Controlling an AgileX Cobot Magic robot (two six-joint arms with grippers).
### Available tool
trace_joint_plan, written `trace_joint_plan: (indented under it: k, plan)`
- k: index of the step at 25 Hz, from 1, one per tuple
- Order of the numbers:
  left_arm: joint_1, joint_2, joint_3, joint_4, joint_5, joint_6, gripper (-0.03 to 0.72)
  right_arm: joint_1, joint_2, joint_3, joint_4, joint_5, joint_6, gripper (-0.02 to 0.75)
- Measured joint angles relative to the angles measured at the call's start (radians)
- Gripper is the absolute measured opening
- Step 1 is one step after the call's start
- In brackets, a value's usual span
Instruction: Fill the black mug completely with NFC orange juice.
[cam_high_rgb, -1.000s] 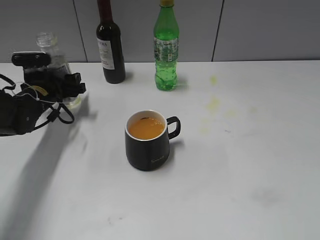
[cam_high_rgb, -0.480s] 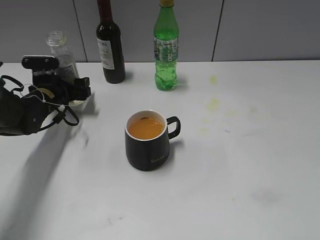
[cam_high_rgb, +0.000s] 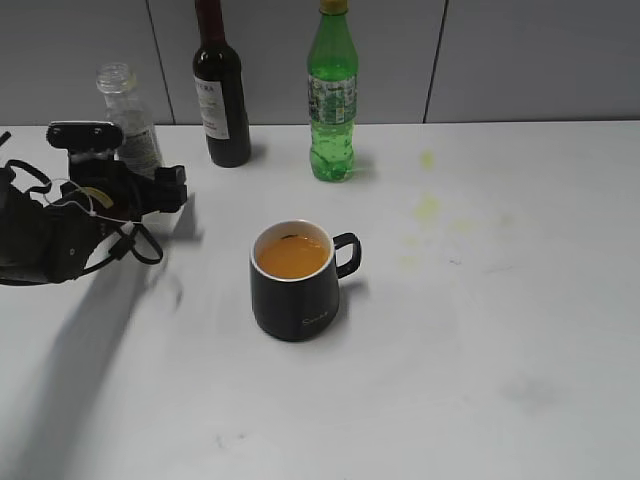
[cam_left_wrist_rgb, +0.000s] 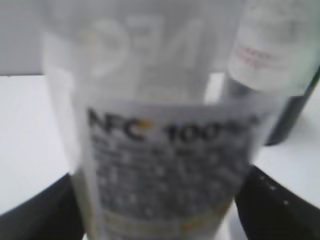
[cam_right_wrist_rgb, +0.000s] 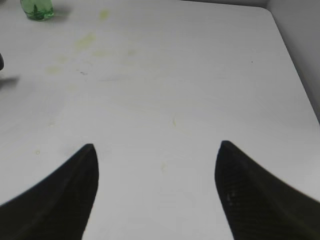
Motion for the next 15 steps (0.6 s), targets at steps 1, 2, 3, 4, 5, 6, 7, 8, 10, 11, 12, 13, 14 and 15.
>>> trace_joint_plan:
  k: [1,2,3,4,5,6,7,8,10,11,12,13,14,15]
  plan:
    - [-0.007,-0.007,0.017,-0.004,0.000,0.000,0.667,0.000,0.000,0.000,0.000,0.000,0.000,0.553]
    - [-0.013,-0.016,0.034,-0.013,-0.004,0.000,0.667,0.000,0.000,0.000,0.000,0.000,0.000,0.553]
    - [-0.017,-0.025,0.052,-0.021,-0.013,0.000,0.667,0.000,0.000,0.000,0.000,0.000,0.000,0.553]
    - [-0.020,-0.034,0.068,-0.031,-0.021,0.000,0.667,0.000,0.000,0.000,0.000,0.000,0.000,0.553]
    - [-0.021,-0.042,0.089,-0.040,-0.026,0.000,0.667,0.000,0.000,0.000,0.000,0.000,0.000,0.553]
    - [-0.021,-0.053,0.113,-0.055,-0.027,0.000,0.667,0.000,0.000,0.000,0.000,0.000,0.000,0.553]
    - [-0.021,-0.068,0.139,-0.068,-0.027,0.000,0.667,0.000,0.000,0.000,0.000,0.000,0.000,0.553]
    - [-0.021,-0.086,0.163,-0.081,-0.027,0.000,0.667,0.000,0.000,0.000,0.000,0.000,0.000,0.553]
    - [-0.021,-0.124,0.216,-0.098,-0.027,0.000,0.666,0.000,0.000,0.000,0.000,0.000,0.000,0.553]
    - [-0.021,-0.147,0.236,-0.099,-0.027,0.000,0.664,0.000,0.000,0.000,0.000,0.000,0.000,0.553]
    - [-0.021,-0.168,0.260,-0.098,-0.024,0.000,0.664,0.000,0.000,0.000,0.000,0.000,0.000,0.553]
    - [-0.021,-0.195,0.283,-0.096,-0.012,0.000,0.661,0.000,0.000,0.000,0.000,0.000,0.000,0.553]
    - [-0.021,-0.226,0.304,-0.094,0.021,0.000,0.657,0.000,0.000,0.000,0.000,0.000,0.000,0.553]
    - [-0.021,-0.262,0.320,-0.091,0.069,0.000,0.654,0.000,0.000,0.000,0.000,0.000,0.000,0.553]
